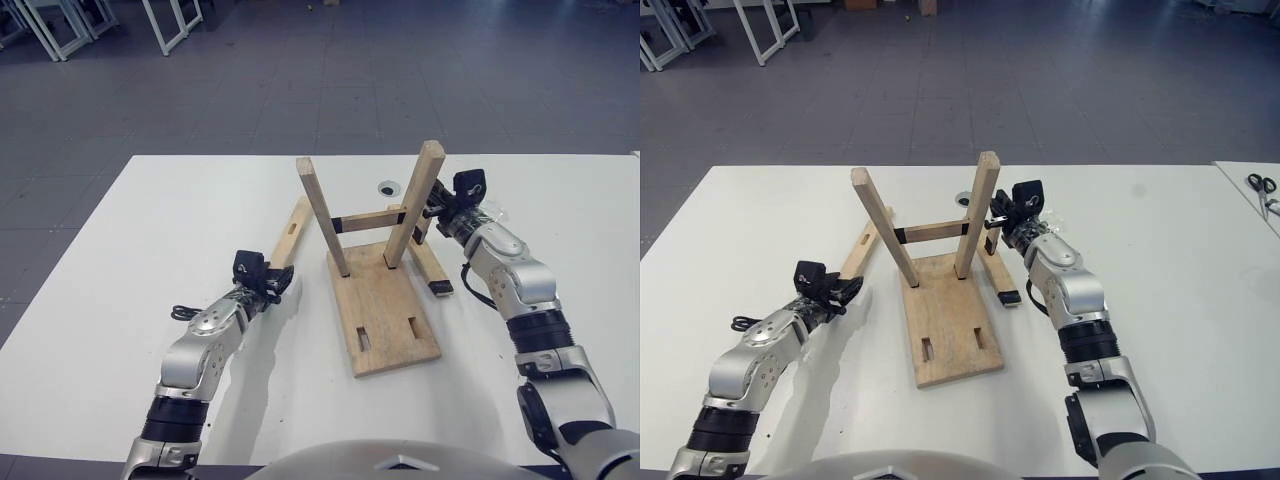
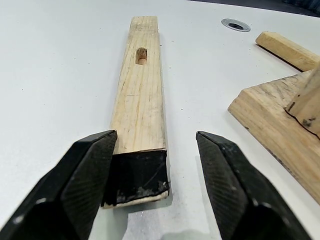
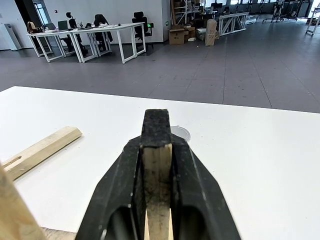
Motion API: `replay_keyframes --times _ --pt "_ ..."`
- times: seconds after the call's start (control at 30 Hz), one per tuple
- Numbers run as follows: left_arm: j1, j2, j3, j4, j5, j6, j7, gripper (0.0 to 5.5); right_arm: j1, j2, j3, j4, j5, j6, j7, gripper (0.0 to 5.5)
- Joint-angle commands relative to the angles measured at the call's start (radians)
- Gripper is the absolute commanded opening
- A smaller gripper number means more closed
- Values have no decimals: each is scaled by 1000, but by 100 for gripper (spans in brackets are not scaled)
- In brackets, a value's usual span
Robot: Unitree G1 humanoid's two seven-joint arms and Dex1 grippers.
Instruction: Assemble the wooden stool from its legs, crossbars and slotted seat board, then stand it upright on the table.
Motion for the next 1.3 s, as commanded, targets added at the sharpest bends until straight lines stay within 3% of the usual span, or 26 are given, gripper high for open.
replay_keyframes --times 0.03,0.33,0.53,0.83,1.07,1.3 --pt "-12 -13 16 11 25 20 -17 294 17 47 -15 60 -54 -5 -1 41" --pt "1 -45 28 1 59 33 -20 294 212 113 22 68 -196 -32 -37 41" --pt "8 -52 40 -20 60 52 -29 294 243 115 -36 169 -210 -82 -35 41" --pt "55 -64 63 -44 82 49 -15 294 408 6 -172 -445 -181 134 -72 41" --pt "44 -64 67 -36 99 57 -32 294 463 64 -187 -528 -166 191 -101 41" --pt "40 -66 71 -33 115 64 -43 294 416 47 -212 -529 -173 232 -94 153"
